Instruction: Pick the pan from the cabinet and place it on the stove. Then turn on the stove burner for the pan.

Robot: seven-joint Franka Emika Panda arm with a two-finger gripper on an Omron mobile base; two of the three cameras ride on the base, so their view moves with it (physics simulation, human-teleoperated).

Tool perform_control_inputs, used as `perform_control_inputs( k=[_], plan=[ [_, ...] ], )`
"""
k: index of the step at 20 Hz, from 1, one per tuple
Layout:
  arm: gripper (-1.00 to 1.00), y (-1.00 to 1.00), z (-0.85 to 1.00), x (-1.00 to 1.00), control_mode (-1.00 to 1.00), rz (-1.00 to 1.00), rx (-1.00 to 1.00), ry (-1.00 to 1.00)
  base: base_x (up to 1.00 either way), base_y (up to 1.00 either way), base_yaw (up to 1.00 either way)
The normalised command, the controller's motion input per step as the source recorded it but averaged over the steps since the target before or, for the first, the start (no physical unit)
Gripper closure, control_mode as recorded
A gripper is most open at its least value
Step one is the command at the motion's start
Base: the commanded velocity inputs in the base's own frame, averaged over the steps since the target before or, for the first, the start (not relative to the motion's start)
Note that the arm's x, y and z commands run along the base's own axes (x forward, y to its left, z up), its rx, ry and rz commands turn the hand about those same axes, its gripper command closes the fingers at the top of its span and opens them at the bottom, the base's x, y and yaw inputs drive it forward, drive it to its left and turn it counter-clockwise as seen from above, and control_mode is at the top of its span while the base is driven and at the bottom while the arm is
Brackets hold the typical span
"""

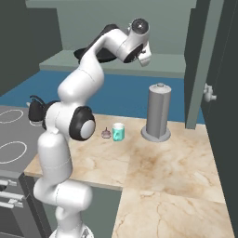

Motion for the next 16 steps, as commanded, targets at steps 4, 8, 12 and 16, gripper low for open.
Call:
perform_control_inputs(
  k=[4,8,12,16],
  plan=[
    [-1.0,0.16,-0.39,0.33,-1.0,-0.1,0.0,0.0,0.0,0.0,0.0],
    [-1.0,0.24,-0.41,0.32,-1.0,-0.11,0.0,-0.03,0.0,0.0,0.0],
    [-1.0,0.24,-0.43,0.32,-1.0,-0.09,0.0,-0.04,0.0,0.0,0.0],
    [-1.0,0.2,-0.43,0.37,-1.0,-0.07,0.0,-0.03,0.0,0.0,0.0]
  ],
)
